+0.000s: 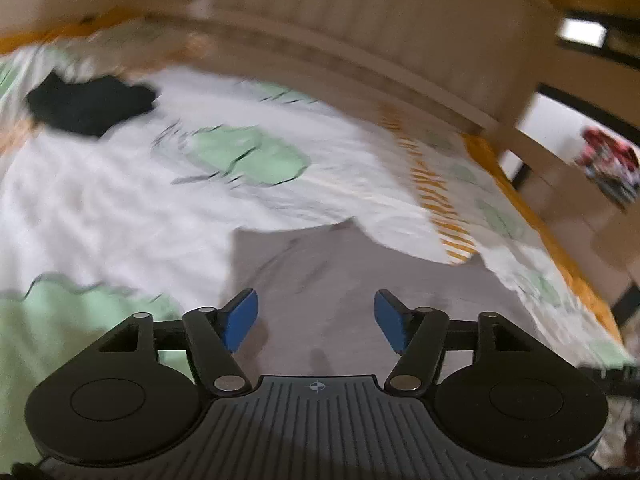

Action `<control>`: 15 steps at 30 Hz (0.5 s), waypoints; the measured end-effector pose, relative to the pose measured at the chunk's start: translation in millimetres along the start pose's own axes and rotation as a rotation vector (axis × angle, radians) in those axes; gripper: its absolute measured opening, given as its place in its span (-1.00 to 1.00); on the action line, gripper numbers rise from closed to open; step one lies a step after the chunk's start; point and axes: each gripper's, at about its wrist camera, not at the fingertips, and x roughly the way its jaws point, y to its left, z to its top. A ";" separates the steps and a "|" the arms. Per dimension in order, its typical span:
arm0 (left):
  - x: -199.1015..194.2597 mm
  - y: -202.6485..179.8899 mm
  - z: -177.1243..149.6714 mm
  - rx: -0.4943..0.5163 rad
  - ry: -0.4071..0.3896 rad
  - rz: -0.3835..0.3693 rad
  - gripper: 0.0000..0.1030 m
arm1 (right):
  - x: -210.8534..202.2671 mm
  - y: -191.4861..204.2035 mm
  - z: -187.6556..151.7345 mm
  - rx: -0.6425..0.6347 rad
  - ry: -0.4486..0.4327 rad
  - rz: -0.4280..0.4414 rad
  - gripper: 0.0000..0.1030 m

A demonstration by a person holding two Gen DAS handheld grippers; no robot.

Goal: Fold large clothes
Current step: 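Open both grippers and withdraw them from the folded sweater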

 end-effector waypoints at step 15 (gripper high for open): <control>97.9 -100.8 6.2 0.233 0.073 -0.048 0.45 | 48.1 29.3 56.4 -0.238 -0.059 -0.033 0.74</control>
